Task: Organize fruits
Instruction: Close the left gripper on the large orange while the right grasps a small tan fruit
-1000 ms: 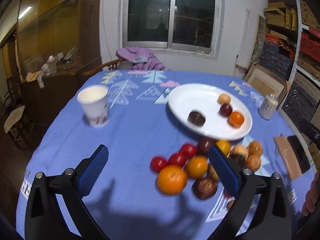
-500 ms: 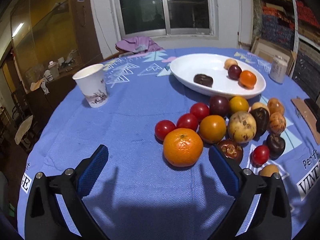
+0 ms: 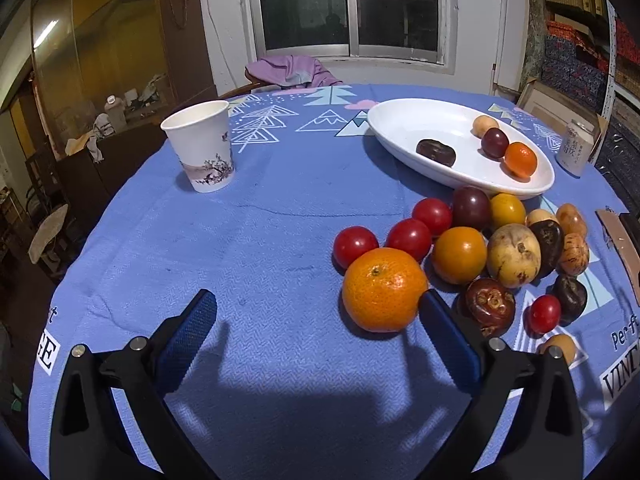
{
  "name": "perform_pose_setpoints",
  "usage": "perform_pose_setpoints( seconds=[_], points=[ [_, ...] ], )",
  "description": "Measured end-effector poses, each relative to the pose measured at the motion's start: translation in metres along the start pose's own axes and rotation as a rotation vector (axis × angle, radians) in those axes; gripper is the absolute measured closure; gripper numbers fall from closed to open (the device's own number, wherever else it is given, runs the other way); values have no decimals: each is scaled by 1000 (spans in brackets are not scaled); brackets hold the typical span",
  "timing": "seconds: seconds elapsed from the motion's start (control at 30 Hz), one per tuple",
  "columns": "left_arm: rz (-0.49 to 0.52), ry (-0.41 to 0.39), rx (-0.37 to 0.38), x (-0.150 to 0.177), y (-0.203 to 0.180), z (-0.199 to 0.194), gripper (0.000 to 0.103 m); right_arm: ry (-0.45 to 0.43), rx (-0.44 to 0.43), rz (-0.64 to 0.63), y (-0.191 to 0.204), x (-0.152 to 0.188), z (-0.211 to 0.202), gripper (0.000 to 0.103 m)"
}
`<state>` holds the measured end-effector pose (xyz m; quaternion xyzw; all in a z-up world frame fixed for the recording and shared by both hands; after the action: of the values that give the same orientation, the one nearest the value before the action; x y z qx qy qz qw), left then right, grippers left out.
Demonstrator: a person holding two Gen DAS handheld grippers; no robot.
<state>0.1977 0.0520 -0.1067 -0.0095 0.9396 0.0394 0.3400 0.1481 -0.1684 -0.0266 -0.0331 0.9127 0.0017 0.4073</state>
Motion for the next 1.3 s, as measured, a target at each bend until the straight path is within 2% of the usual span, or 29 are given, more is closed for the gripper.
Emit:
perform_pose_setpoints(
  seconds=[0.1,0.2,0.27,0.4,0.47,0.57,0.73,0.83,1.07,1.17,1.3],
  points=[
    [14,-3,70,-1,-13,-1,4,1,-1,0,0,0,0,4],
    [50,-6,95,-4,-27,1,4,-4,-3,-9,1,-1,0,4],
    [67,21,118,-2,-34,7,4,-4,-1,-17,2,0,0,4],
    [32,32,177,-4,-36,10,6,1,3,-33,5,1,1,4],
    [23,41,198,-4,-36,12,22,5,6,-38,6,2,2,4],
    [29,80,213,1,-39,20,32,9,4,-37,6,2,2,4],
    [27,67,207,-1,-39,19,33,18,0,-40,7,4,3,4],
    [14,83,219,0,-38,22,44,28,1,-55,9,6,6,4],
    [44,82,224,1,-45,21,56,91,-78,-90,29,18,14,5],
    [50,80,214,1,-46,20,56,124,-187,-128,53,27,12,17],
    [53,79,211,3,-46,19,56,177,-230,-255,87,47,15,39]
  ],
)
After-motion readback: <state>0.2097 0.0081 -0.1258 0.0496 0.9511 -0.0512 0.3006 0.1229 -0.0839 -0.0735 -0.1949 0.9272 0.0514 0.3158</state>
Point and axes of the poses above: each gripper's, at about its wrist camera, not at the fingertips, and z roughly the way its jaws point, y to its left, x to its underside, the point moved 10 cm from there along z, roughly the way its jaws point, and after that the axes turned 6 degrees about y, right-handed, at the moved point
